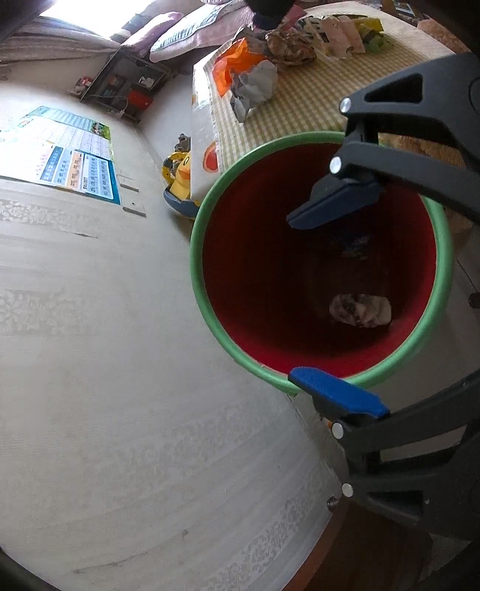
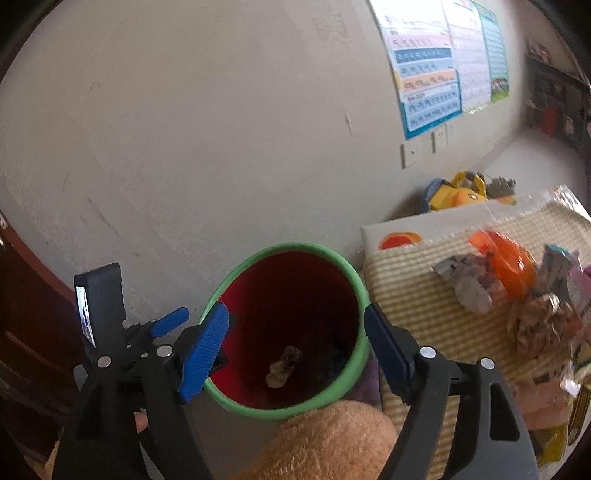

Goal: Collect trash
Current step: 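Carry both items over the red bin and open both grippers to drop them, then grasp the pink paper carton with the left gripper while the right grasps the brown box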

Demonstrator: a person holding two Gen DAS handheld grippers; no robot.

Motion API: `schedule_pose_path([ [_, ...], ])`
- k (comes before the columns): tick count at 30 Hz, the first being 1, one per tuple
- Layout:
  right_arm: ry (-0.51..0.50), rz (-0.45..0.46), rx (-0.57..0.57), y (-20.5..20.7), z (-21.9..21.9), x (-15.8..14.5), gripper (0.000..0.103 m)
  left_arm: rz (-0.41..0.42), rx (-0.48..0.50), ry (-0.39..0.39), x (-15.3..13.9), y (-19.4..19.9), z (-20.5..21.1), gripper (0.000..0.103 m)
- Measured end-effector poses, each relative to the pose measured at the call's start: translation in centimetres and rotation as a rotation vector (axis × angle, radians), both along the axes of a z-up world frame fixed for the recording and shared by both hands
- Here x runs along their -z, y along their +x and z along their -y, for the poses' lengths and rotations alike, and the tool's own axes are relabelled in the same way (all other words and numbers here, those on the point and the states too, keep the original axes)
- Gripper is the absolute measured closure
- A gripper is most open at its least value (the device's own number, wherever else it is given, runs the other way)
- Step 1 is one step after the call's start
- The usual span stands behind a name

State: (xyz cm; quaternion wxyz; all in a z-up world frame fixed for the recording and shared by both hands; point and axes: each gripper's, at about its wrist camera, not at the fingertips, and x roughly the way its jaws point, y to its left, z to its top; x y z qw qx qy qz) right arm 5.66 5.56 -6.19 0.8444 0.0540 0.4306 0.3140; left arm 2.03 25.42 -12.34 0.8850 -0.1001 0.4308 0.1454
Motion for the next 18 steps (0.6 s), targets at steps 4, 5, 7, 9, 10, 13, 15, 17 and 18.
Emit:
schedule_pose_path([
  [4,-0.003,-0.014,0.049,-1.6,2.5,0.0,0.028,0.005,0.029,-0.012,-0.3,0.3,1.1,0.026],
  [5,-0.011,-0.019,0.064,-2.1,3.4,0.2,0.028,0.007,0.043,-0.014,-0.4,0.3,1.7,0.026],
  [7,-0.036,-0.032,0.1,-3.0,5.3,0.7,0.028,0.009,0.069,-0.012,-0.6,0.5,2.7,0.025],
  [9,-0.052,-0.042,0.144,-3.7,7.4,1.1,0.028,0.007,0.096,-0.007,-0.8,0.7,3.8,0.025],
  [10,-0.06,-0.047,0.186,-4.1,9.2,1.4,0.028,0.006,0.114,-0.004,-0.9,0.7,4.5,0.025],
  [13,-0.088,-0.047,0.303,-4.4,13.8,1.8,0.028,0.008,0.152,0.006,-1.4,0.7,6.4,0.025],
  [15,-0.105,-0.052,0.427,-4.3,18.2,2.1,0.028,0.01,0.175,0.006,-1.6,0.8,7.7,0.025],
  [17,-0.118,-0.064,0.538,-4.0,22.0,2.4,0.028,0.012,0.21,0.007,-2.0,0.8,9.3,0.025],
  [18,-0.129,-0.074,0.589,-3.8,23.8,2.8,0.028,0.013,0.222,0.009,-2.2,0.9,9.9,0.023],
])
